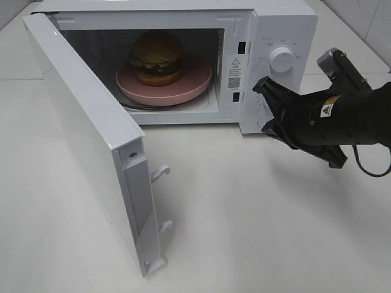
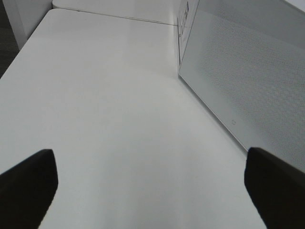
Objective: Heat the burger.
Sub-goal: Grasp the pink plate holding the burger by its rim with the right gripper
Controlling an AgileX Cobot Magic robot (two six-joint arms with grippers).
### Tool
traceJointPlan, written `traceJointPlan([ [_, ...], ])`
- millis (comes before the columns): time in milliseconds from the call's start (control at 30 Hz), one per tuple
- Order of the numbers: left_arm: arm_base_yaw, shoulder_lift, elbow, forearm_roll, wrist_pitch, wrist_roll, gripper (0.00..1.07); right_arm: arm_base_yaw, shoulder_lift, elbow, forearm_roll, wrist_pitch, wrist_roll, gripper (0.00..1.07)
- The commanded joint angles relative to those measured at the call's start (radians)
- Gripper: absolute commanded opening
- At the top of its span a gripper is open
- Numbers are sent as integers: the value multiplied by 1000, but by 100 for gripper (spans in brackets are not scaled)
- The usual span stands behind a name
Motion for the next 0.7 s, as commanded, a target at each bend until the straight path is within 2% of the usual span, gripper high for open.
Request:
traceJointPlan([
  [33, 4, -4, 3, 2, -14, -1, 100, 0, -53, -2, -14, 96, -151, 1],
  [400, 4, -4, 3, 2, -14, -1, 100, 0, -151, -4, -14, 353, -470, 5],
  [533, 4, -4, 3, 2, -14, -1, 100, 0, -153, -57, -14, 529, -625, 6],
  [600, 4, -4, 3, 2, -14, -1, 100, 0, -153, -73, -14, 556, -654, 6],
  [667, 4, -4, 3, 2, -14, -1, 100, 0, -153, -132, -15, 661, -837, 6],
  [700, 4, -4, 3, 2, -14, -1, 100, 0, -153, -132, -15, 661, -837, 6],
])
